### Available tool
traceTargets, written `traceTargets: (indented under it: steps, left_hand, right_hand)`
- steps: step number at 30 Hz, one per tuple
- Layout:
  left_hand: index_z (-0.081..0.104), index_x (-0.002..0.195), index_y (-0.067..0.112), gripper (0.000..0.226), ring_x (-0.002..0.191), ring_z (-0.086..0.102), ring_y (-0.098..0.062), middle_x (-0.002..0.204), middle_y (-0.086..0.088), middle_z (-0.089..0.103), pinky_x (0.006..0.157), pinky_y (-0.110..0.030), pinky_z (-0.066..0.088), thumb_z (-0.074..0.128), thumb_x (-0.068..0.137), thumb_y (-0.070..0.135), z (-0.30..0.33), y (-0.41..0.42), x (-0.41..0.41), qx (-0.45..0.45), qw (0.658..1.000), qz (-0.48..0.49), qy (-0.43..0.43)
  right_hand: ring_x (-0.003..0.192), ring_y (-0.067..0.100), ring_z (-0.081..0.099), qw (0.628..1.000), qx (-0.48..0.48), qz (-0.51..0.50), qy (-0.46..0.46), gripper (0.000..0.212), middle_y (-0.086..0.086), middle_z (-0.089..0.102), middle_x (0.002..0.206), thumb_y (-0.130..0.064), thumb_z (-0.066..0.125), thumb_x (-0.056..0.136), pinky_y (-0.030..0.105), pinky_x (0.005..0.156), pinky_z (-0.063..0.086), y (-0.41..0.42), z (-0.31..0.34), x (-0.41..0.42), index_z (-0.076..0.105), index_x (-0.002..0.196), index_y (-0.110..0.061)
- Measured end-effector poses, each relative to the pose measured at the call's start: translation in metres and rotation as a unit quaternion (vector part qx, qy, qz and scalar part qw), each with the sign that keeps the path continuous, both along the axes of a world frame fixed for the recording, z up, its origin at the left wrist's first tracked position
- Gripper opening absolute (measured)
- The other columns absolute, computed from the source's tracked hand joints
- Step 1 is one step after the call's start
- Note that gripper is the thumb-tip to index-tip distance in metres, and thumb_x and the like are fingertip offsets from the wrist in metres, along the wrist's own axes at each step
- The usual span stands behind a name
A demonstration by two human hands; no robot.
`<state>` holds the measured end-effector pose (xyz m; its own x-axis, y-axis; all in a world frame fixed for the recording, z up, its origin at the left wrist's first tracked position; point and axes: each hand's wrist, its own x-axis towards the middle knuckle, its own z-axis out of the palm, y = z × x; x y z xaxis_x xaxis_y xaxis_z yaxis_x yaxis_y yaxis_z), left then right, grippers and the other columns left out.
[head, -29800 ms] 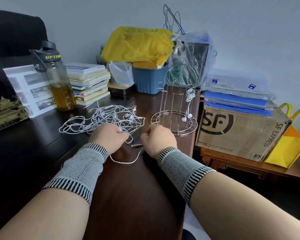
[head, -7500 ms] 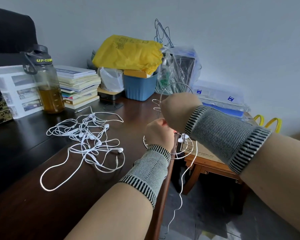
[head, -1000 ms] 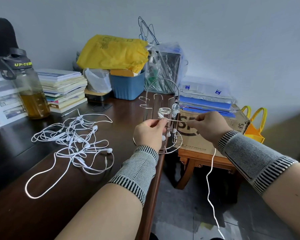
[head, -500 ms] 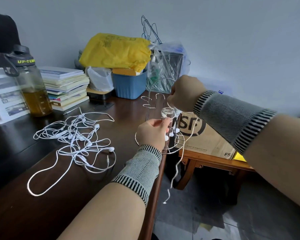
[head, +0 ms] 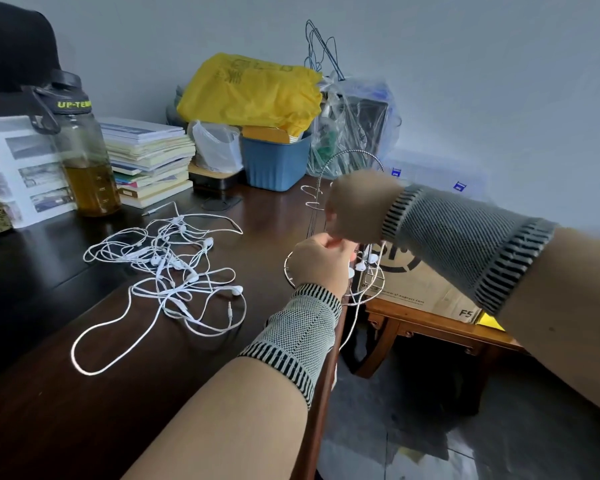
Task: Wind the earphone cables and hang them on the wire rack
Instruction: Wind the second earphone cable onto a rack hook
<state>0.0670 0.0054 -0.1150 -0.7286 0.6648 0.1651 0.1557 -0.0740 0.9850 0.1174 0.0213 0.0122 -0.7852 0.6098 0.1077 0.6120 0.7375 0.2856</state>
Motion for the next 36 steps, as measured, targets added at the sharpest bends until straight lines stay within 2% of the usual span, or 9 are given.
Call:
traceTargets:
  steps: [2,6,9,13,17,20,27,30,36]
  left_hand:
    - [0.062,0.056,0.017,0.022,0.048,0.058,-0.017,0.051,0.004,0.061,0.050,-0.029,0.048,0.072,0.075,0.011,0.000,0.000,-0.002,-0.008,1.000,0.006,-0.013]
    - [0.069,0.071,0.016,0.021,0.050,0.063,-0.011,0.061,0.003,0.070,0.047,-0.022,0.048,0.074,0.083,0.032,0.003,-0.005,-0.001,0.001,0.999,0.000,-0.035]
    - [0.073,0.073,0.015,0.024,0.047,0.065,-0.011,0.059,0.000,0.070,0.042,-0.019,0.045,0.074,0.084,0.036,0.003,-0.006,0.000,0.008,0.999,-0.009,-0.043]
    - [0.077,0.079,0.010,0.022,0.049,0.068,-0.014,0.046,0.006,0.059,0.045,-0.017,0.041,0.074,0.082,0.032,0.002,-0.008,0.002,0.016,0.999,-0.005,-0.032]
    - [0.078,0.087,0.013,0.022,0.054,0.066,-0.005,0.063,0.006,0.070,0.052,-0.018,0.051,0.077,0.080,0.034,0.002,-0.007,0.001,0.022,0.999,-0.002,-0.023]
    - [0.079,0.083,0.016,0.025,0.065,0.071,-0.015,0.066,0.004,0.073,0.064,-0.030,0.059,0.077,0.077,0.040,0.000,-0.005,0.000,0.023,1.000,0.000,-0.021]
    - [0.074,0.076,0.012,0.022,0.045,0.061,-0.011,0.058,0.001,0.069,0.051,-0.027,0.053,0.075,0.082,0.033,0.005,-0.007,0.002,0.025,0.997,-0.017,-0.067]
    - [0.074,0.077,0.012,0.023,0.044,0.060,-0.009,0.060,0.001,0.070,0.048,-0.022,0.049,0.074,0.083,0.034,0.006,-0.007,0.003,0.019,0.998,-0.016,-0.066]
    - [0.074,0.075,0.014,0.025,0.046,0.061,-0.007,0.061,0.004,0.071,0.048,-0.022,0.048,0.075,0.082,0.038,0.003,-0.005,0.001,0.018,0.999,-0.005,-0.050]
  right_hand:
    - [0.081,0.018,0.059,0.997,0.033,0.048,0.049,0.026,0.000,0.061,0.091,-0.035,0.056,0.090,0.036,0.075,0.054,-0.006,-0.014,0.016,0.070,0.090,-0.014]
    - [0.073,0.019,0.058,0.971,0.042,0.080,0.221,0.019,0.001,0.059,0.087,-0.025,0.059,0.087,0.034,0.068,0.052,0.003,-0.040,0.051,0.074,0.081,-0.014]
    - [0.069,0.015,0.052,0.948,-0.027,0.034,0.317,0.016,0.001,0.060,0.082,-0.020,0.062,0.088,0.024,0.063,0.039,0.011,-0.057,0.069,0.074,0.082,-0.011]
    - [0.073,0.012,0.056,0.921,-0.124,-0.035,0.367,0.017,-0.004,0.064,0.078,-0.023,0.062,0.090,0.022,0.065,0.039,0.022,-0.066,0.076,0.075,0.087,-0.013]
    - [0.061,0.005,0.054,0.891,-0.185,-0.082,0.405,0.016,-0.011,0.059,0.063,-0.025,0.064,0.090,0.020,0.057,0.044,0.030,-0.069,0.075,0.071,0.078,-0.017]
    - [0.058,0.008,0.053,0.879,-0.198,-0.111,0.420,0.025,-0.006,0.059,0.061,-0.026,0.065,0.089,0.024,0.060,0.049,0.034,-0.069,0.073,0.063,0.064,-0.021]
    - [0.055,0.013,0.053,0.837,-0.242,-0.183,0.455,0.023,0.005,0.063,0.062,-0.027,0.069,0.085,0.033,0.064,0.053,0.046,-0.073,0.085,0.067,0.068,-0.011]
    - [0.053,0.013,0.050,0.811,-0.269,-0.218,0.472,0.022,0.011,0.068,0.073,-0.026,0.071,0.084,0.029,0.052,0.046,0.050,-0.073,0.098,0.069,0.074,-0.006]
    - [0.052,0.017,0.050,0.851,-0.162,-0.113,0.487,0.023,0.011,0.063,0.060,-0.020,0.068,0.082,0.026,0.054,0.044,0.030,-0.036,0.088,0.068,0.070,-0.001]
